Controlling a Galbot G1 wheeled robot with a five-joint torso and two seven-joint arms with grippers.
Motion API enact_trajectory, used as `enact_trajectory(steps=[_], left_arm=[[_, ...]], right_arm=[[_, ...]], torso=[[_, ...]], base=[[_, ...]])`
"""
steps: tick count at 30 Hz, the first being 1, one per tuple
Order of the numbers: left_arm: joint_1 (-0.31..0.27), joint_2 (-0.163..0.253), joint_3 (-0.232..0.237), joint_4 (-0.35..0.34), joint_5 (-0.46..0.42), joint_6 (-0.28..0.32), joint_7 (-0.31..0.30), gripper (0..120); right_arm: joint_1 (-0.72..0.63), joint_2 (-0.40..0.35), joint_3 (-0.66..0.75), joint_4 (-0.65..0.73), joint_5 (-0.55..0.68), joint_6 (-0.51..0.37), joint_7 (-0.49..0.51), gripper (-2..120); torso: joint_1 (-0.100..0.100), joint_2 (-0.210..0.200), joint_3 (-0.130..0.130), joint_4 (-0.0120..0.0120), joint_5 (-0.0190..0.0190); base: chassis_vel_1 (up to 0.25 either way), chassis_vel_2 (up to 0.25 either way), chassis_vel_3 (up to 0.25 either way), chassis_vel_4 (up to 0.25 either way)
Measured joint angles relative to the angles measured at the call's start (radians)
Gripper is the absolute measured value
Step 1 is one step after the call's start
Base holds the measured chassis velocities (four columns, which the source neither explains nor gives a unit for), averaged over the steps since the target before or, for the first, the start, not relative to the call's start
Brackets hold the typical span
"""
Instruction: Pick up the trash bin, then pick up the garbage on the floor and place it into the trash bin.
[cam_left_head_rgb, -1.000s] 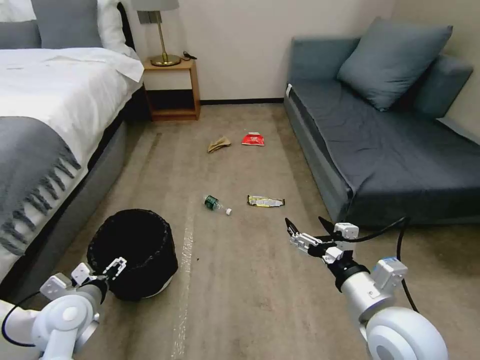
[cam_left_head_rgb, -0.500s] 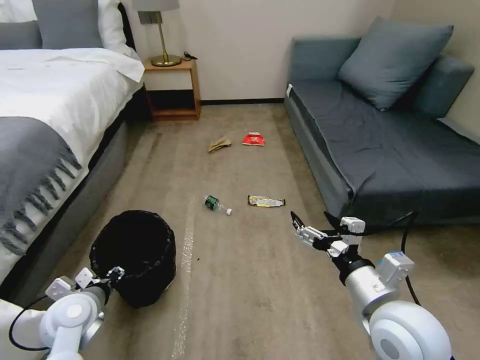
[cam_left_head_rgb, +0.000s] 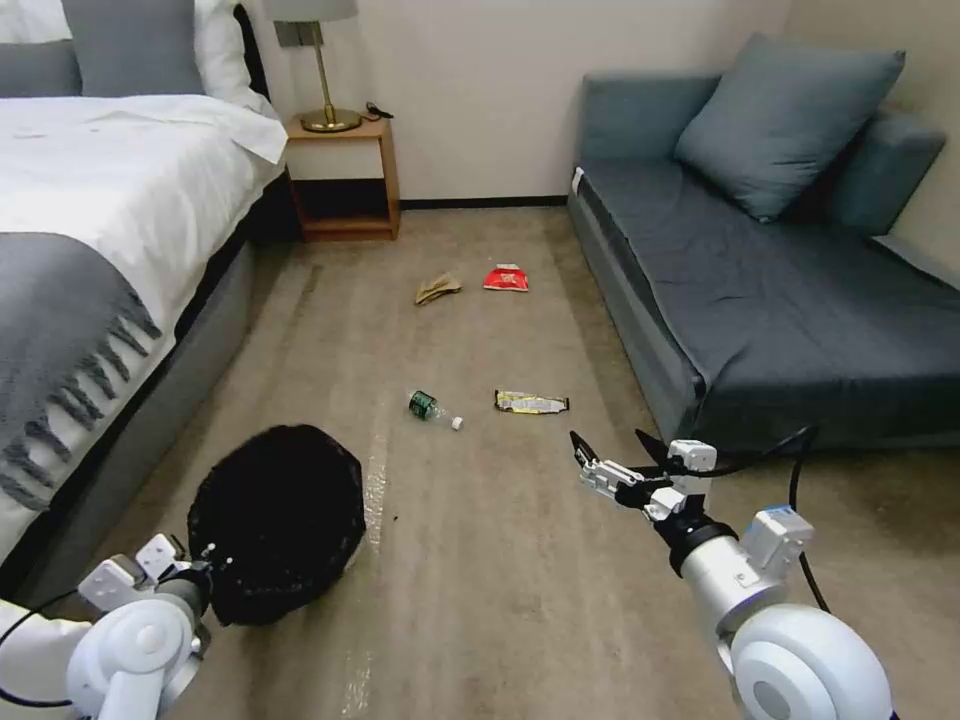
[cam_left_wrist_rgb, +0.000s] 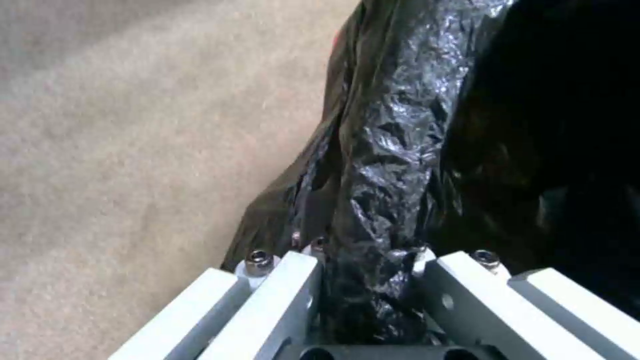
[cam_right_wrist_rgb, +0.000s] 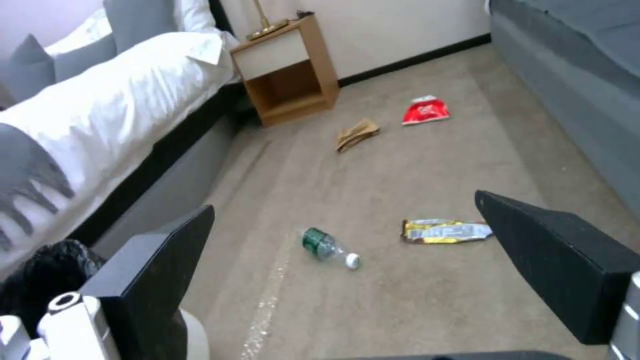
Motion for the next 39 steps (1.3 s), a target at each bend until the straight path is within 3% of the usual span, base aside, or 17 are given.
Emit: enact_trajectory(steps=[8, 10, 22, 39], left_arm=[[0.052, 0.003, -0.011, -0.079, 0.113, -0.020, 0.001, 2], [0.072, 0.007, -0.018, -0.081, 0.184, -0.038, 0.008, 2], [0.116, 0.011, -0.025, -0.070, 0.354, -0.130, -0.029, 2], [0.152, 0.005, -0.023, -0.075, 0.407, -0.154, -0.006, 1]], right_arm=[[-0.005, 0.002, 0.002, 0.003, 0.018, 0.003, -0.013, 100], [-0.008, 0.005, 0.001, 0.006, 0.017, 0.003, -0.016, 100], [-0.029, 0.025, -0.009, 0.014, 0.017, 0.004, -0.023, 100], [-0.031, 0.025, -0.016, 0.012, -0.002, -0.001, -0.036, 100]], torso=[[0.000, 0.000, 0.000, 0.0001, 0.0002], [0.000, 0.000, 0.000, 0.0001, 0.0001], [0.000, 0.000, 0.000, 0.0000, 0.0001], [0.000, 0.000, 0.000, 0.0001, 0.0001]], base=[[0.000, 0.000, 0.000, 0.000], [0.000, 0.000, 0.000, 0.000], [0.000, 0.000, 0.000, 0.000], [0.000, 0.000, 0.000, 0.000]])
